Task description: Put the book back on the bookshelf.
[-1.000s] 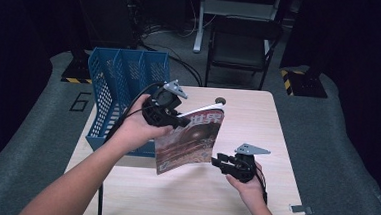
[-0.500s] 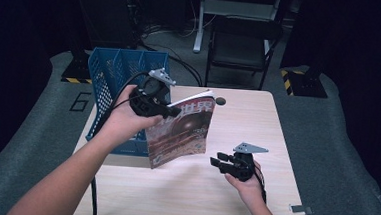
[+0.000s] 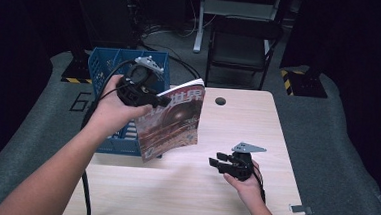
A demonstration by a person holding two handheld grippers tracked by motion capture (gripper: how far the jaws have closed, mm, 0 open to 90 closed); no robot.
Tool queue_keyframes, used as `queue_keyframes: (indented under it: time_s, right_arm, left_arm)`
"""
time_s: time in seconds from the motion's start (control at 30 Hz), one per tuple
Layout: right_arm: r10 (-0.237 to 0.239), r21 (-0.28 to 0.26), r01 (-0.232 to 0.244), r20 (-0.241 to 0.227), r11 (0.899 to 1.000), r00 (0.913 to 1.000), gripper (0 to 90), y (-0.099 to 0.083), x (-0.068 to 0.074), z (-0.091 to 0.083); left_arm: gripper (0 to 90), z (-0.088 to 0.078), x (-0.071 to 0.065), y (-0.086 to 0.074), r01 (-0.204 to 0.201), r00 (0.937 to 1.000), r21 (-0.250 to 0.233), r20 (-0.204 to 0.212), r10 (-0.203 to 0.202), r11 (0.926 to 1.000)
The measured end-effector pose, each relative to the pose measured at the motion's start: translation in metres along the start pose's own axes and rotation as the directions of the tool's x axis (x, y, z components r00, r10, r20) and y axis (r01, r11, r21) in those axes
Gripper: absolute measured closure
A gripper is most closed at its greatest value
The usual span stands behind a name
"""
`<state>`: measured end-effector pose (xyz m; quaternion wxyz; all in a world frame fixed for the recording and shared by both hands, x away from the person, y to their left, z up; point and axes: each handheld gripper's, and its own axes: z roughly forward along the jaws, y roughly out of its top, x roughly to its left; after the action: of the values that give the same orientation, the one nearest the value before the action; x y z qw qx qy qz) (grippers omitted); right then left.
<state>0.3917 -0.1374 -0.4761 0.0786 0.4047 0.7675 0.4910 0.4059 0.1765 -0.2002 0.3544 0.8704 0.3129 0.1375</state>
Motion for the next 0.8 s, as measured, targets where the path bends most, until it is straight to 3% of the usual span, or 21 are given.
queue_keyframes:
  time_s: [0.4,0.67,0.8]
  right_arm:
    - [0.003,0.005,-0.003,0.0,1.0,1.0,53.3,-0.001,0.0,0.002]
    - [0.01,0.01,-0.01,0.0,1.0,1.0,53.0,-0.001,0.0,0.002]
    - [0.009,0.013,-0.009,-0.001,1.0,1.0,52.9,-0.001,0.001,0.003]
  left_arm:
    - [84.2,-0.015,0.017,0.001,0.046,0.998,-0.012,-0.042,-0.047,0.9989]
    - [84.2,-0.026,0.031,-0.004,0.087,0.9923,-0.027,-0.086,-0.089,0.9959]
    - [84.2,-0.032,0.04,-0.008,0.105,0.9904,-0.019,-0.089,-0.106,0.9943]
